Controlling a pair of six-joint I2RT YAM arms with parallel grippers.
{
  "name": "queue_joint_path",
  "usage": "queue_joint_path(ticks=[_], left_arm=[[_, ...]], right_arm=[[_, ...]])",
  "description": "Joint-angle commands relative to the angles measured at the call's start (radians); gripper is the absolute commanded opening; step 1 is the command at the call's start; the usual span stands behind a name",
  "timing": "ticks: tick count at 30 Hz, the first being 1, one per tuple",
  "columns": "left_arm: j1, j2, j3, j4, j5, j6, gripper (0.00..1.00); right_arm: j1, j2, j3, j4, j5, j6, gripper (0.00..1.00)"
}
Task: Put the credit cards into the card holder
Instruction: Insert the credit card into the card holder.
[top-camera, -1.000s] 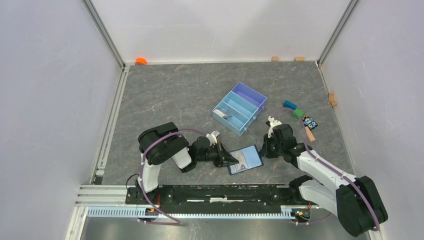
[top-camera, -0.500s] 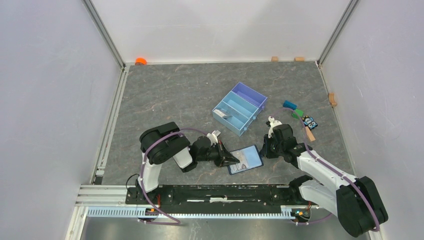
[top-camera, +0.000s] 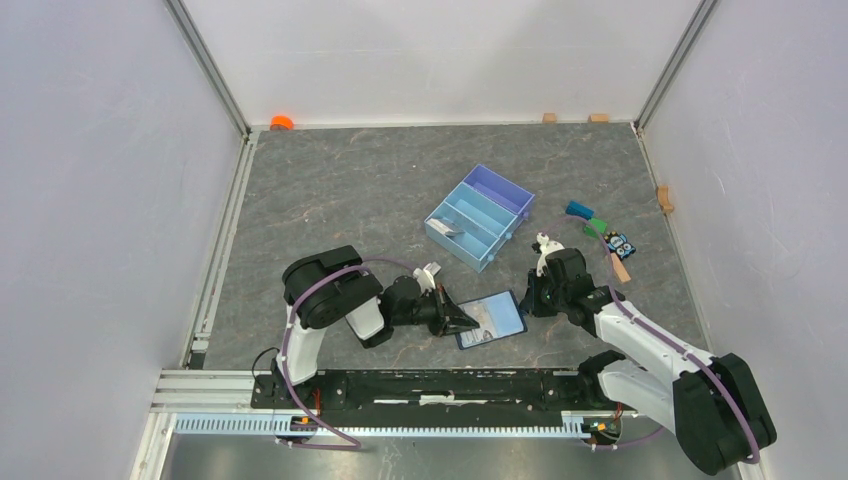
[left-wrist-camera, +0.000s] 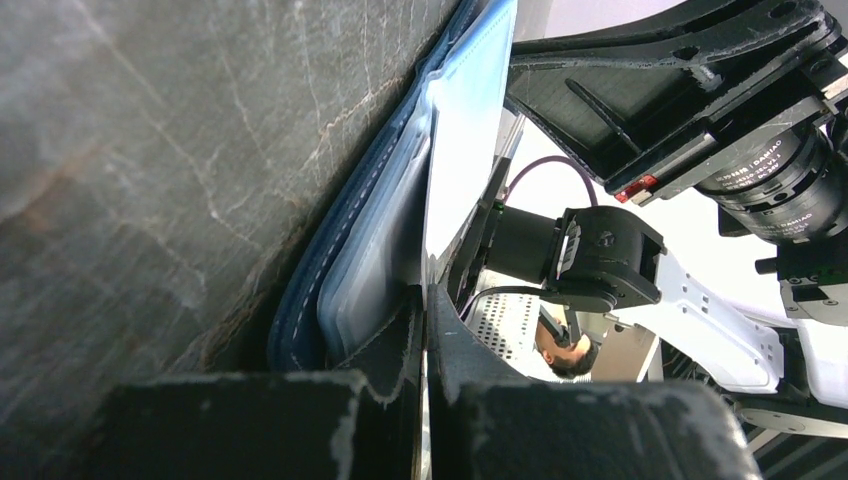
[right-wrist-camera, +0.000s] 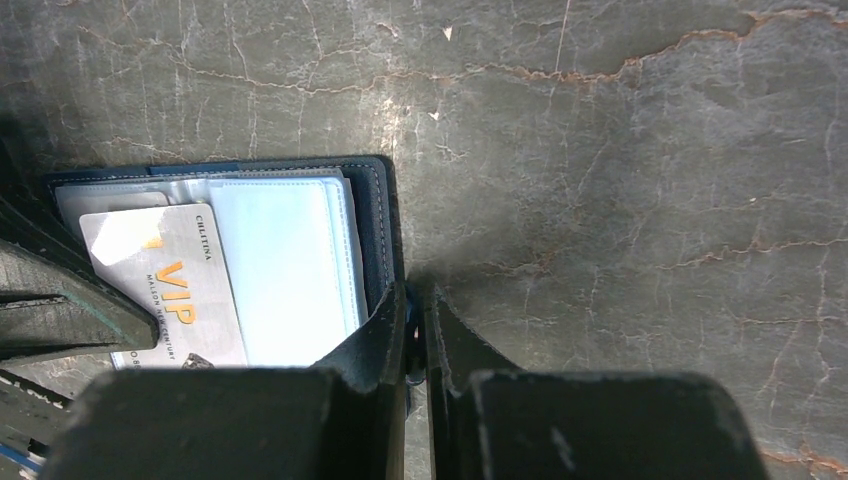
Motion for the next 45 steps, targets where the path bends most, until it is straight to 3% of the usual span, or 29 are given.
queue_joint_path(ticks=[1, 23, 45], left_arm=[[-0.012, 0.029, -0.037, -0.032, -0.023, -0.010, 0.02], [-0.012, 0.090, 0.046, -0.029, 0.023, 0.045, 0.02], [-0.015, 0.106, 0.115, -0.135, 0.051, 0.112, 0.02]], right_arm=[[-0.001, -0.004, -0.026, -0.105, 0.036, -0.003, 0.00], [0.000, -0.017, -0.022, -0.116, 0.032, -0.005, 0.00], [0.000, -0.016, -0.021, -0.117, 0.032, -0.004, 0.00]])
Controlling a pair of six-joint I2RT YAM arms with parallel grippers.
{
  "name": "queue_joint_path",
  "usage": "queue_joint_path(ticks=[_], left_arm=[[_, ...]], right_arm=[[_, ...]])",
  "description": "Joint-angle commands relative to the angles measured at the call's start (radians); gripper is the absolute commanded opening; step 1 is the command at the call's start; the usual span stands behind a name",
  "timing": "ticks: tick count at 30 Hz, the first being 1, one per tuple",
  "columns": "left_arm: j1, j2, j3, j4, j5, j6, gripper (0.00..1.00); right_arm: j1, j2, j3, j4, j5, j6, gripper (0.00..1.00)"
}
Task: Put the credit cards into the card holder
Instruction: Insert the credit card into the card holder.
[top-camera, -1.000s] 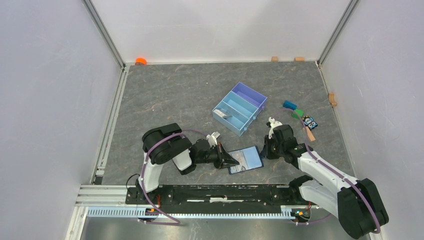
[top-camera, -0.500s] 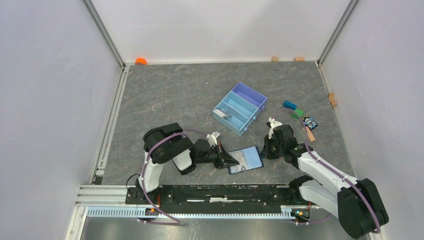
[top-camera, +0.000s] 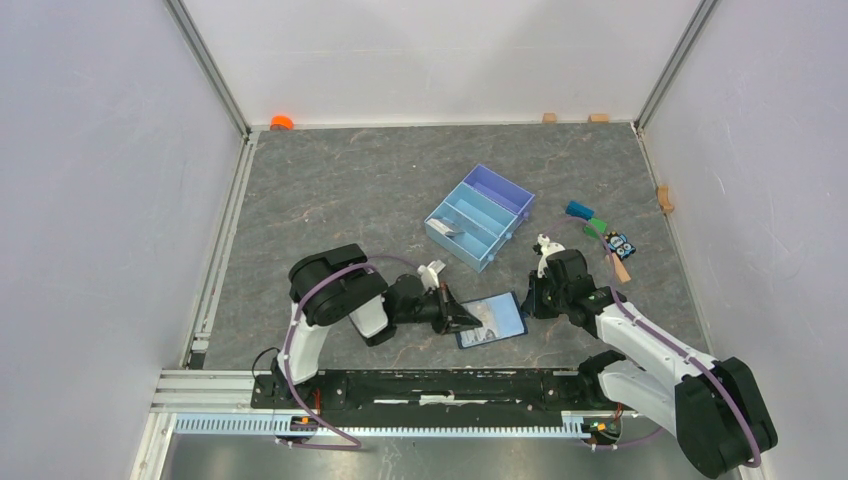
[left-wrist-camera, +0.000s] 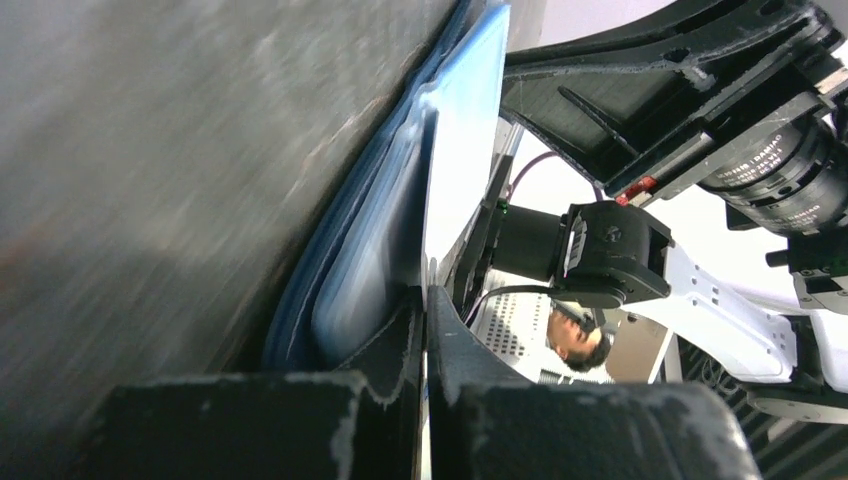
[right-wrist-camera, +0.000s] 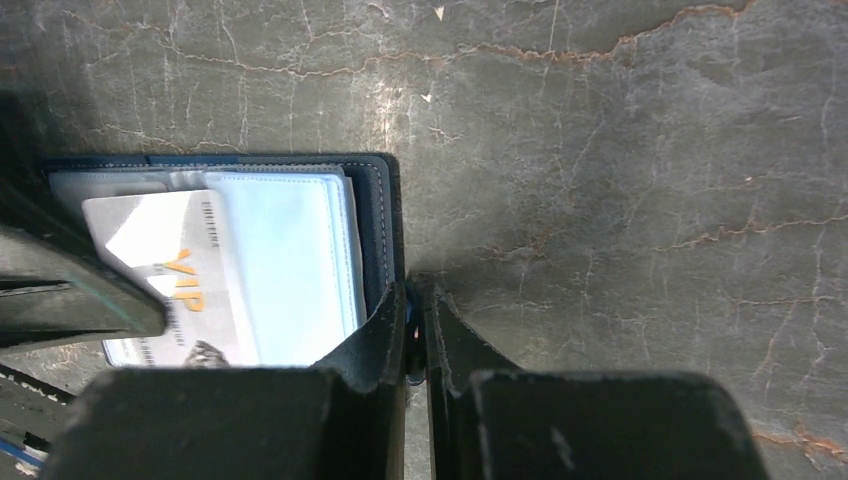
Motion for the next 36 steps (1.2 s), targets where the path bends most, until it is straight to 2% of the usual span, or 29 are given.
queue_joint_path(ticks=[1, 18, 23, 30, 36], left_arm=[[-0.019, 0.075, 0.122, -0.192, 0.044, 0.081, 0.02], [-0.030, 0.051, 0.117, -0.216, 0.012, 0.112, 0.02], [-0.044, 0.001, 0.142, -0.306, -0.003, 0.164, 0.10], [-0.056, -0.071, 0.183, -0.456, -0.036, 0.238, 0.16], [-0.059, -0.151, 0.191, -0.561, -0.077, 0.295, 0.28]], right_arm=[[0.000, 0.002, -0.021, -0.084, 0.030, -0.004, 0.00], [-0.001, 0.000, -0.017, -0.088, 0.029, -0.004, 0.00], [0.000, -0.006, -0.013, -0.091, 0.029, -0.005, 0.00], [-0.001, -0.013, -0.014, -0.092, 0.031, -0.005, 0.00], [0.000, -0.026, -0.009, -0.099, 0.040, -0.004, 0.00]])
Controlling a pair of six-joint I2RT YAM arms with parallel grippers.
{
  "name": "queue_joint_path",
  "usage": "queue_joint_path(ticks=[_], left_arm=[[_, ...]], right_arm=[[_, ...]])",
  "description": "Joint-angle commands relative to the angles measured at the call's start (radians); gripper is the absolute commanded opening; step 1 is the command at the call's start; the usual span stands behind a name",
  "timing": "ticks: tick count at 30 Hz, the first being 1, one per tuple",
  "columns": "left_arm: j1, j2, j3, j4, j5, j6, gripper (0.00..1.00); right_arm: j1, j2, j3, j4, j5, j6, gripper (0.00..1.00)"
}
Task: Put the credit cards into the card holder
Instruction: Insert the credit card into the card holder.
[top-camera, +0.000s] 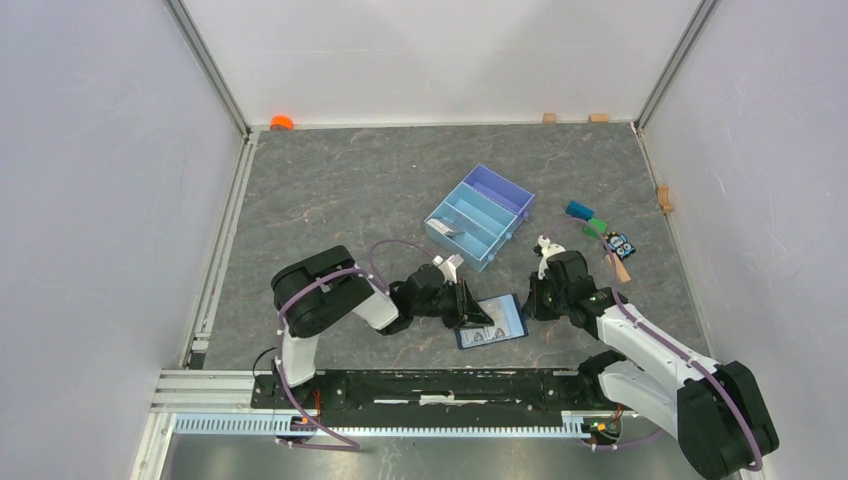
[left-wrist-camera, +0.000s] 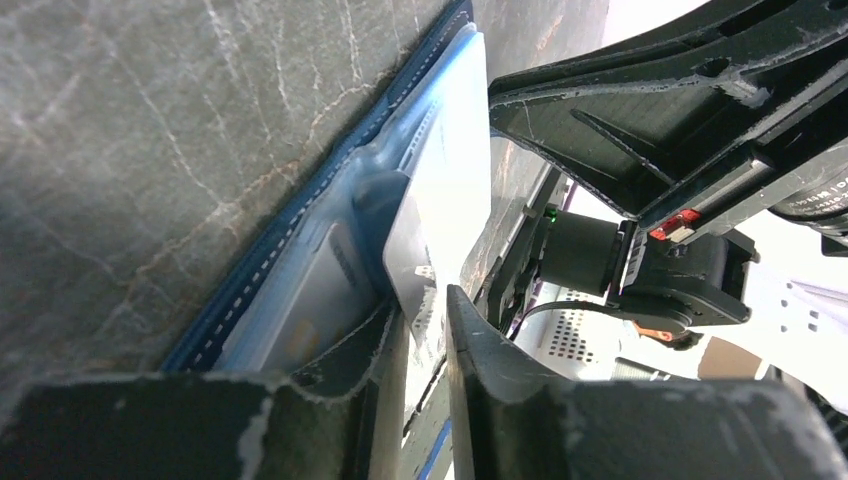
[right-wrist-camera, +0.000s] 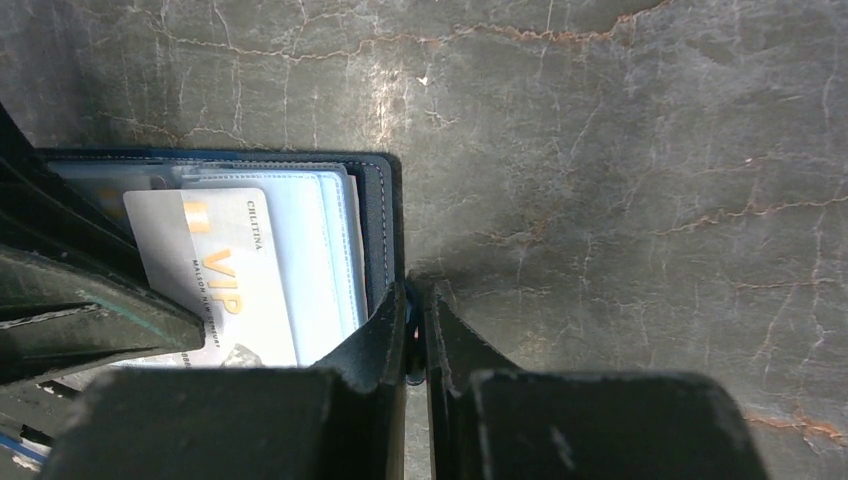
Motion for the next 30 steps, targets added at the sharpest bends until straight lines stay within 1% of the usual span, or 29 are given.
queue_joint_path(ticks=[1, 7, 15, 22, 30], left_arm=[[-0.012, -0.063, 0.012, -0.186, -0.049, 0.125, 0.31], [-0.029, -0.138, 0.058, -0.363, -0.092, 0.193, 0.42], [-0.047, -0.190, 0.122, -0.606, -0.166, 0.272, 0.51], [-0.068, -0.178, 0.194, -0.676, -0.168, 0.298, 0.52], [-0.096, -0.097, 0.350, -0.806, -0.156, 0.354, 0.51]], right_arm=[[0.000, -0.009, -0.009, -0.073, 0.037, -0.005, 0.00], [0.000, -0.007, 0.000, -0.079, 0.042, -0.011, 0.00], [0.000, -0.007, -0.002, -0.080, 0.044, -0.013, 0.00], [0.000, -0.004, -0.007, -0.078, 0.043, -0.015, 0.00], [0.000, -0.007, -0.009, -0.076, 0.042, -0.019, 0.00]])
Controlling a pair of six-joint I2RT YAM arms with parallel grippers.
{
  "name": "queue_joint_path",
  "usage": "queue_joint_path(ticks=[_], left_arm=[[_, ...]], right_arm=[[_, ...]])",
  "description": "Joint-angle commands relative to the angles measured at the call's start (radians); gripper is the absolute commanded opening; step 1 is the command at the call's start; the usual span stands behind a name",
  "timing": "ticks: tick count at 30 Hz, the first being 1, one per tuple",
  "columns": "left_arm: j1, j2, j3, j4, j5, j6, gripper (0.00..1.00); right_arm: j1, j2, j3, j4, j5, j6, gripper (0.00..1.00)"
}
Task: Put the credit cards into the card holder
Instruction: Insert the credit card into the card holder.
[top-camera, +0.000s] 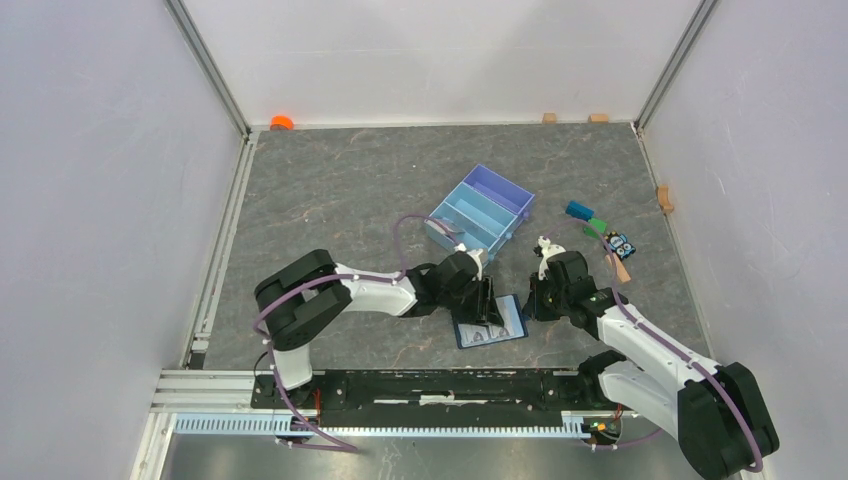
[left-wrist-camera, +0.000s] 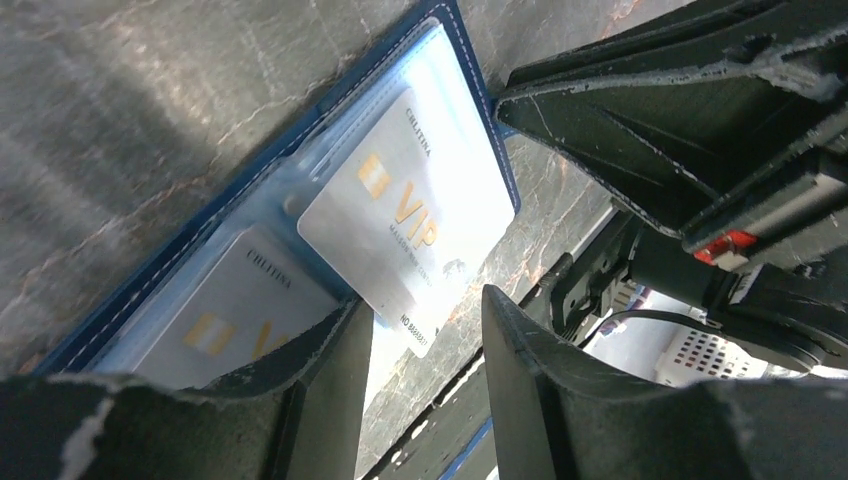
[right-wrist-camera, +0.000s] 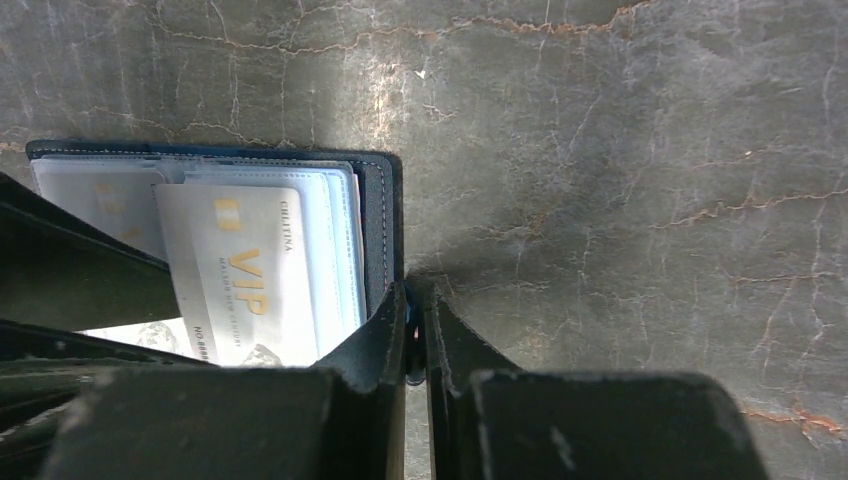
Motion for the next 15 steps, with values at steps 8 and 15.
queue_joint_path(ticks=[8, 15], left_arm=[[-0.038, 0.092, 0.197, -0.249, -0.041, 0.139, 0.52], [-0.038, 0.021, 0.175, -0.337, -0.113, 0.167, 0.59]], right_arm=[[-0.001, -0.006, -0.010, -0.056, 0.031, -0.018, 0.00], [0.000, -0.009, -0.009, -0.059, 0.035, -0.022, 0.00]])
